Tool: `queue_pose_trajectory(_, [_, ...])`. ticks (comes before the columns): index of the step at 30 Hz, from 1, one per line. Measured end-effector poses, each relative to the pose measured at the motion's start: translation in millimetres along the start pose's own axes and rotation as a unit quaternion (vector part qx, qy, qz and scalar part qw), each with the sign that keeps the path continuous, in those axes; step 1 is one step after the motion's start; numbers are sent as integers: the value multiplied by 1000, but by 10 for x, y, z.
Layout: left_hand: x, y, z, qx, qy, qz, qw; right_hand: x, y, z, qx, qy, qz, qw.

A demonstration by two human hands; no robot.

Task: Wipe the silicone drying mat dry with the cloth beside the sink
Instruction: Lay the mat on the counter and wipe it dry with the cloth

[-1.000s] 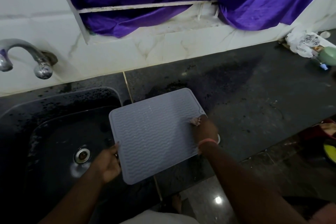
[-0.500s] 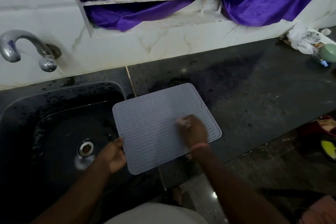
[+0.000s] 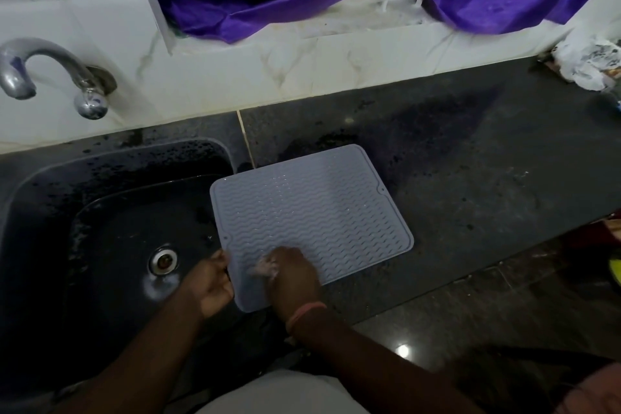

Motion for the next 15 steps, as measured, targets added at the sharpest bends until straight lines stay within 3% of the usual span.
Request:
queue_pose_trajectory(3, [-29, -13, -10, 0, -5, 13, 1000, 55, 66, 163, 19, 63, 50, 997])
queue_pose_trajectory(6, [-30, -45, -13, 0, -9, 12, 1000, 537, 292, -274, -18, 83, -50, 995])
queue_pose_trajectory(10, [24, -64, -6, 0, -48, 13, 999, 1225, 611, -1053, -95, -74, -189, 975])
queue_pose_trajectory(13, [65, -15, -47, -9, -93, 12, 996, 1130, 610, -1294, -199, -45, -172, 964])
queue_pose_trajectory(15, [73, -6, -56, -14, -99, 17, 995, 764, 513, -984, -153, -41, -144, 977])
Point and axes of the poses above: each hand's wrist, its own y-axis towards the middle knuckle, its own x-axis out of the back of the hand, z = x × y, the point moved 6 cm from there along y, towards the middle knuckle, and after that the axes turned 3 degrees about -x, right-handed, at the moved point
